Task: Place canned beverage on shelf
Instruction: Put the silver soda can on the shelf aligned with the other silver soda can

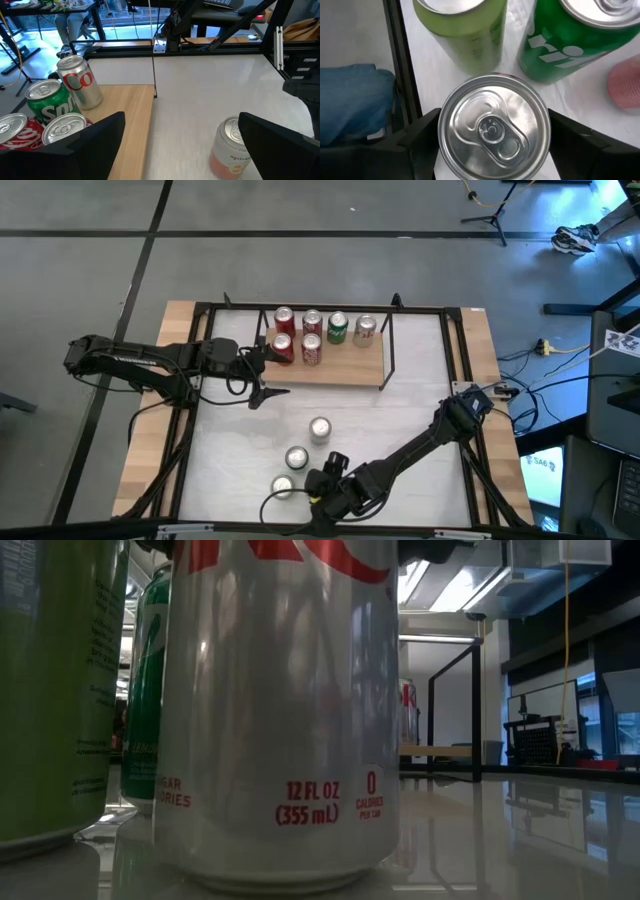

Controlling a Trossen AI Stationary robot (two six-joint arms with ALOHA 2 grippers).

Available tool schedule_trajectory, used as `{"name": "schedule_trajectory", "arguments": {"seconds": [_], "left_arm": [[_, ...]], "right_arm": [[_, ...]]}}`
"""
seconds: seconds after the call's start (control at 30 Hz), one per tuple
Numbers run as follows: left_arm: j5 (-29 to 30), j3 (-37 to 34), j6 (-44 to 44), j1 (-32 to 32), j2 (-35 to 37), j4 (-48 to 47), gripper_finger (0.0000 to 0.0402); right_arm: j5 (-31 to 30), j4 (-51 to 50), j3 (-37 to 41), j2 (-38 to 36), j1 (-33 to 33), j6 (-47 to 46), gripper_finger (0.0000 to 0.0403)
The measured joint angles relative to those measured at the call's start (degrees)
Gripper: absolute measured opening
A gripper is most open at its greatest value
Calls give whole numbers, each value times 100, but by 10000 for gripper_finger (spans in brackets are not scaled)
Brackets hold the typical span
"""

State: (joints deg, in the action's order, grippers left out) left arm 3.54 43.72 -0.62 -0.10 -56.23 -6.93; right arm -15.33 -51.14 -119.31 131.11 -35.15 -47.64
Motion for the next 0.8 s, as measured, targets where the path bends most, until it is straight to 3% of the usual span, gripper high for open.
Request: {"name": "schedule_trajectory", "arguments": {"seconds": [0.13,0.8], "left_arm": [[-1,0,0,0,0,2,379],[27,0,14,1,0,21,379]], "right_arm": [[120,-67,-7,-3,35,148,308],[673,-1203,-8,-204,141,1212,296]]}}
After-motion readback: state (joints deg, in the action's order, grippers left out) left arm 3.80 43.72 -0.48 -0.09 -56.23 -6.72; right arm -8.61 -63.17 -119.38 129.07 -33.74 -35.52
